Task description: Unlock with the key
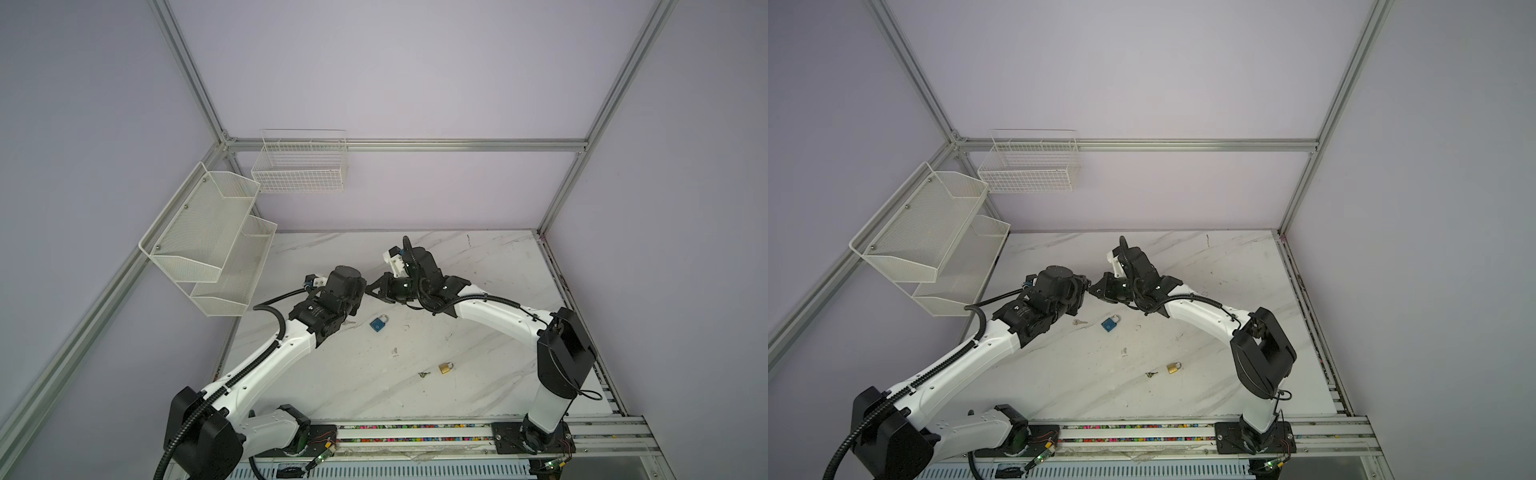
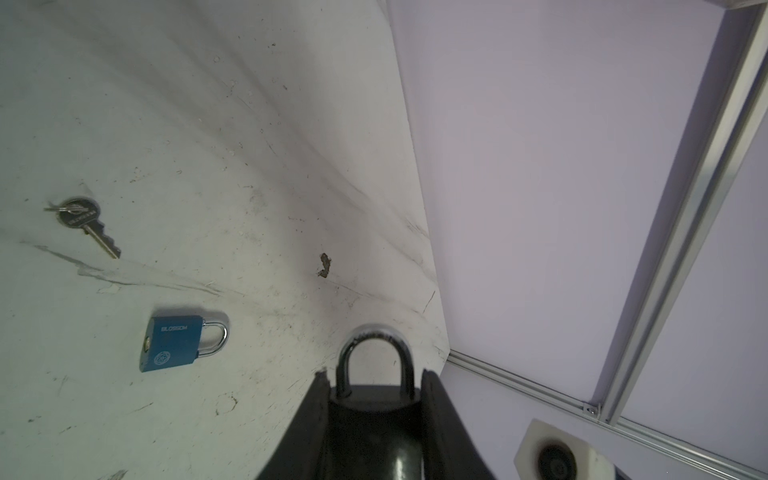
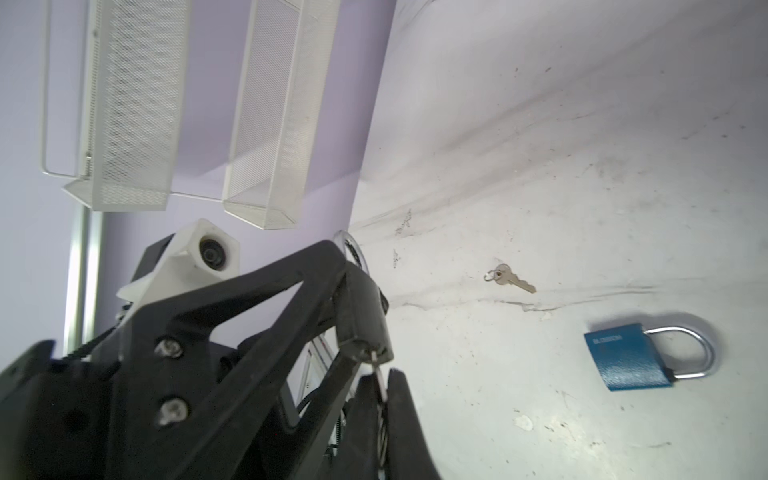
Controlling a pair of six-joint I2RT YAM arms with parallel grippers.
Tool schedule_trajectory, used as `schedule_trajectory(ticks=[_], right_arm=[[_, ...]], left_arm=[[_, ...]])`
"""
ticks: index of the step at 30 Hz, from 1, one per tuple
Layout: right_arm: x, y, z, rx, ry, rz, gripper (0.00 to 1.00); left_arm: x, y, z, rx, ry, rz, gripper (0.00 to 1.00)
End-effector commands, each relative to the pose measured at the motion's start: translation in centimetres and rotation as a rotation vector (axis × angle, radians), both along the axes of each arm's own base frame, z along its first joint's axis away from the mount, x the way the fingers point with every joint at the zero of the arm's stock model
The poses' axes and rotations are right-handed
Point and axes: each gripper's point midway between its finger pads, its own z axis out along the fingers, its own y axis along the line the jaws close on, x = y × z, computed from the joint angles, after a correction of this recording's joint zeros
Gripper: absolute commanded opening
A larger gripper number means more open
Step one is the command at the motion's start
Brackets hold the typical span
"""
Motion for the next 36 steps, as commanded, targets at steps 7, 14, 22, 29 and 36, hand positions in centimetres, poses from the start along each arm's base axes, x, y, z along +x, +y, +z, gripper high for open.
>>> schedule_trajectory(ticks=[7,14,22,29,36], right_arm=[[0.0,0.4,3.2,0.148,-0.051,-0.028,0.0],[2.0,-2.2,-0.3,-0.129,-0.192,-0.126,0.0],[2.6,-4.6,-2.9,-0.274,-0.238,-0.178,0.18],[1.6,-6.2,-2.2,-0.305,-0.26,-0.182,0.49],[0.3,-8.1,1.7,-0.221,-0.296,-0.172,0.69]], left_arm=[[-1.2,-5.1,1.0,-0.162,-0.034,-0.193,0.0],[0.0,-4.3,2.1,-0.115,-0.045,-0.199,0.0],[0.2,-3.1,1.6,-0.028,-0.016,-0.187,0.0],[-0.4,-2.0,1.0,0.073,0.004,-0.211,0.0],[-1.0,-1.7,1.5,0.244,-0.049,-0.341,0.0]])
